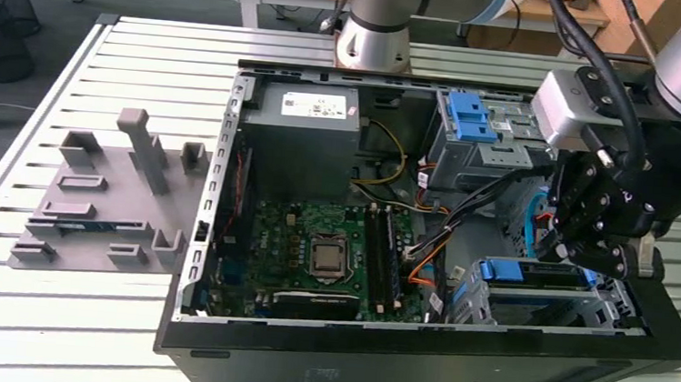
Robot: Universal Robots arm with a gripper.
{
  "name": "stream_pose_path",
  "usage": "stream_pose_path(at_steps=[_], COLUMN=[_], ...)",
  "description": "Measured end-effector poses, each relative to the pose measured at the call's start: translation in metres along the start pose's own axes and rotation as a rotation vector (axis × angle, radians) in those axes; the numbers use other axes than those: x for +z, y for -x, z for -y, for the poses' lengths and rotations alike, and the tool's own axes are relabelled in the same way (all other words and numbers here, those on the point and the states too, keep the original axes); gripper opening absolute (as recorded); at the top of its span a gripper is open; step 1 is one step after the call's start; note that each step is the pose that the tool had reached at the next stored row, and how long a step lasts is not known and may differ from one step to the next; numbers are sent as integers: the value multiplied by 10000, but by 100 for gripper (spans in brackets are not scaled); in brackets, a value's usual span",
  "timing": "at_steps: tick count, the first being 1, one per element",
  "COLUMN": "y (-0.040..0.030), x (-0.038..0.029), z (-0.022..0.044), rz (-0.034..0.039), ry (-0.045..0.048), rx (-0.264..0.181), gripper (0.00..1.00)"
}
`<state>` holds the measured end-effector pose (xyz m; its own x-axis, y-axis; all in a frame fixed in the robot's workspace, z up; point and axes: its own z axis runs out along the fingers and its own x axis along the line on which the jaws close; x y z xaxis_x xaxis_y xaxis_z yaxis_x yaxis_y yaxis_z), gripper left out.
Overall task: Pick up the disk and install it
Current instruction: 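Insert the first disk wire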
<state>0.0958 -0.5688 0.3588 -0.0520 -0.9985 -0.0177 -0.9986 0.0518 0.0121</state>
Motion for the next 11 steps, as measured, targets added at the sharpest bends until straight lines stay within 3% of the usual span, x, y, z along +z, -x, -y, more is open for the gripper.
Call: stream_pose_path(at_steps=[6, 11], y=[28, 128], x=[0, 1], z=[72, 104], rz=[-3, -2], ry=[0, -1], rx=[-5, -9], gripper=[11, 11])
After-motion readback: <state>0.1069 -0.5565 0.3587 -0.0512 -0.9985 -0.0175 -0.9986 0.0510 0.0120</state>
